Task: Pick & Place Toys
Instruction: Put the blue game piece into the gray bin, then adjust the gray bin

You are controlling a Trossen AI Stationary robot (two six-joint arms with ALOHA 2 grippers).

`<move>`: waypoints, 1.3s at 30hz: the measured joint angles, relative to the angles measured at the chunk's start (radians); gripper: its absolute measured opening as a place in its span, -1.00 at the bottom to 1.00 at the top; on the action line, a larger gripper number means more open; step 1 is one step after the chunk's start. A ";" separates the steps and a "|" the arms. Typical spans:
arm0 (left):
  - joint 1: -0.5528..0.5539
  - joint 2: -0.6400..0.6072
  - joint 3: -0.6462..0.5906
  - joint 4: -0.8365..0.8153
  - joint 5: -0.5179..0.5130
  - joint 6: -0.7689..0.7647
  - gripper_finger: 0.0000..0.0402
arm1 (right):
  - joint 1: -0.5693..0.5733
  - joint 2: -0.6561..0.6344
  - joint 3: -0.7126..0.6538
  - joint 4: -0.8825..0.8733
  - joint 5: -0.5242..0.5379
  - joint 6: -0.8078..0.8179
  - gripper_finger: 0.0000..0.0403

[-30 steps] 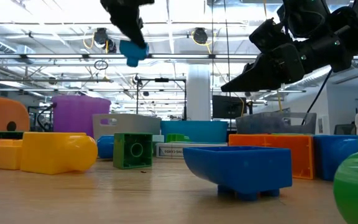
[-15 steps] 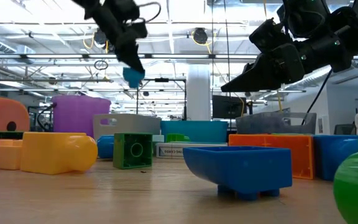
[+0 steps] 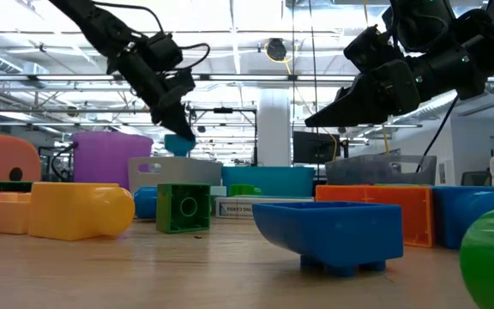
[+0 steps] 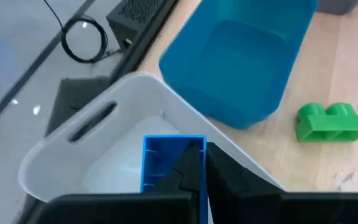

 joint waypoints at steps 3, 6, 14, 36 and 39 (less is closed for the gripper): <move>0.000 0.000 -0.028 0.019 0.000 -0.030 -0.89 | 0.000 0.000 0.000 0.000 0.000 0.000 -0.10; -0.005 0.000 -0.053 0.019 0.000 -0.057 -0.87 | 0.000 0.000 0.000 0.000 0.000 0.000 -0.10; -0.047 0.000 -0.088 0.029 0.019 -0.068 -0.91 | 0.000 0.000 0.000 0.000 0.000 0.000 -0.10; -0.067 0.006 -0.097 0.075 -0.066 -0.076 -0.49 | 0.000 0.000 0.000 0.000 0.000 0.000 -0.10; -0.067 0.006 -0.096 0.078 -0.066 -0.073 -0.38 | 0.000 0.000 0.000 0.000 0.000 0.000 -0.10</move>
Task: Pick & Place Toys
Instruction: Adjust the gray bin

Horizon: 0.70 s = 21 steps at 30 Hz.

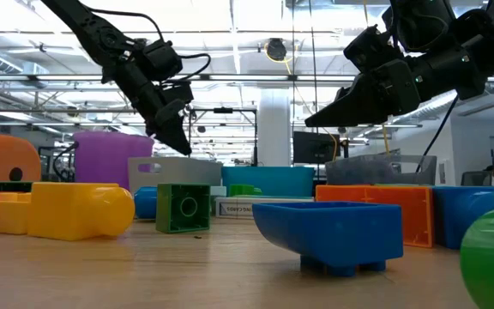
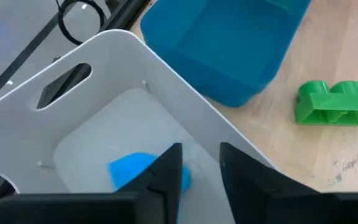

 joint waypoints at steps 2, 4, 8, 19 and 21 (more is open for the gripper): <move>0.000 0.001 0.011 0.000 0.000 -0.002 -0.31 | 0.000 0.000 0.000 0.000 0.000 0.000 -0.10; 0.000 0.001 0.032 -0.003 0.000 0.000 -0.26 | 0.000 0.000 0.000 0.000 0.000 0.000 -0.10; 0.000 0.001 0.097 -0.076 -0.042 0.023 -0.20 | 0.000 0.000 0.000 -0.001 0.000 0.000 -0.10; -0.003 0.000 0.142 -0.315 -0.055 -0.006 -0.19 | 0.000 0.000 0.000 -0.008 0.000 -0.002 -0.10; -0.009 0.000 0.142 -0.358 -0.072 -0.006 -0.19 | 0.000 0.000 0.000 -0.008 0.000 -0.003 -0.10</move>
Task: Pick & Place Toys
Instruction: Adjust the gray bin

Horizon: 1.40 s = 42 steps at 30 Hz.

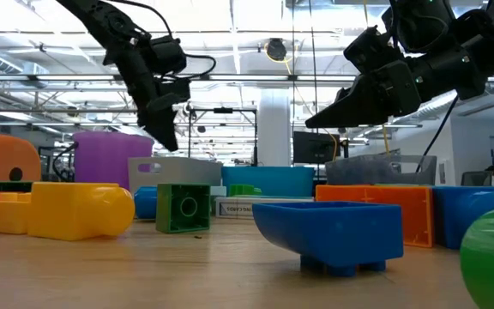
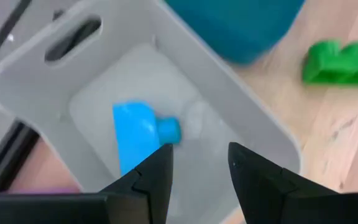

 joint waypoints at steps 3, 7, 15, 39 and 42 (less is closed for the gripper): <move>-0.009 0.000 0.000 -0.053 -0.062 0.001 -0.19 | 0.000 0.000 0.000 0.000 0.000 0.000 -0.10; -0.005 0.004 0.000 -0.117 -0.182 -0.002 -0.19 | 0.000 0.000 0.000 0.000 0.000 0.000 -0.10; 0.031 0.004 0.000 -0.234 -0.269 -0.056 -0.19 | 0.000 0.000 0.000 0.000 0.000 0.003 -0.10; -0.032 0.005 0.000 -0.156 -0.217 -0.024 -0.36 | 0.000 0.000 0.000 0.000 0.000 0.003 -0.10; -0.067 0.005 0.000 -0.125 -0.258 0.005 -0.36 | 0.000 0.000 0.000 0.000 0.000 0.003 -0.10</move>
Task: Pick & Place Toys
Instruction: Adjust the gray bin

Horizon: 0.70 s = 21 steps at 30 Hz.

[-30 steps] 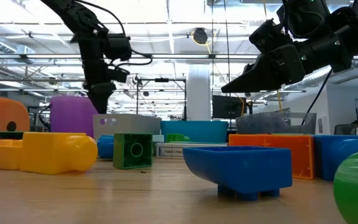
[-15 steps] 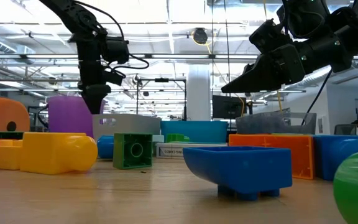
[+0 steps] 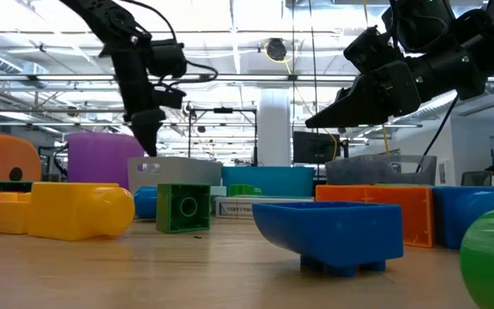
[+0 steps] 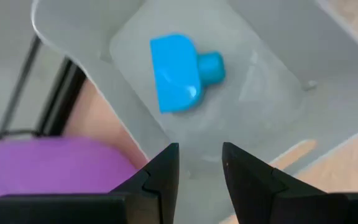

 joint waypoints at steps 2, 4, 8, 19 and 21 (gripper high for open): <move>-0.021 0.000 0.000 0.028 -0.017 0.004 -0.36 | 0.000 0.000 0.000 0.000 0.000 0.000 -0.10; -0.038 0.000 0.000 0.053 -0.025 0.021 -0.36 | 0.000 0.000 0.000 0.000 0.000 -0.001 -0.10; -0.058 0.010 0.000 0.097 -0.030 0.048 -0.36 | 0.000 0.000 0.000 0.000 0.000 -0.002 -0.10; -0.060 0.143 0.018 0.155 0.031 0.051 -0.36 | 0.000 0.000 0.000 0.000 0.000 -0.001 -0.10; -0.061 0.169 0.037 0.160 0.065 0.047 -0.36 | 0.000 0.000 0.000 0.000 0.000 -0.001 -0.10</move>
